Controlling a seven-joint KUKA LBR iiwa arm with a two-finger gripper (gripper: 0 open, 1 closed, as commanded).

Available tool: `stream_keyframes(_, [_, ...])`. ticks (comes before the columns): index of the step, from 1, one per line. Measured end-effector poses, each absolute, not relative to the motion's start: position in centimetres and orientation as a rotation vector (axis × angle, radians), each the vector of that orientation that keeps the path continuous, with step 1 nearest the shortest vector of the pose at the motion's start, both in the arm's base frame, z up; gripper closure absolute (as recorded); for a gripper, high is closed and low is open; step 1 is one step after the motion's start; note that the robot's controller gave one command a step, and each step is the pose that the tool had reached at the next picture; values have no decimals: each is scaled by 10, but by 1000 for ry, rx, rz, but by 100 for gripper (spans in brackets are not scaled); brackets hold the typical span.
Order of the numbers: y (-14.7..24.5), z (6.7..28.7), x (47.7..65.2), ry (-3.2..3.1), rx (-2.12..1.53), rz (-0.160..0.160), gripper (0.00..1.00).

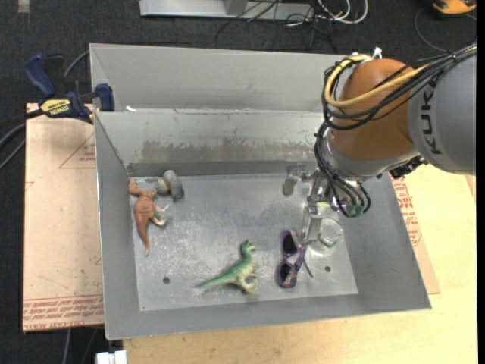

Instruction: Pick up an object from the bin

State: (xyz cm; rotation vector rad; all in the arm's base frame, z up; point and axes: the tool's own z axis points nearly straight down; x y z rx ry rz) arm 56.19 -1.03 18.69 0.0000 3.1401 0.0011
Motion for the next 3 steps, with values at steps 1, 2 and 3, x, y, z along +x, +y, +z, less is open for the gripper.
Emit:
stream_keyframes(1, [-8, 124, 539, 3138, -153, 2, 0])
stream_keyframes(2, [-49, 77, 534, 3105, -454, 2, 0])
stream_keyframes(3, [-24, 71, 527, 3033, -808, 4, 100])
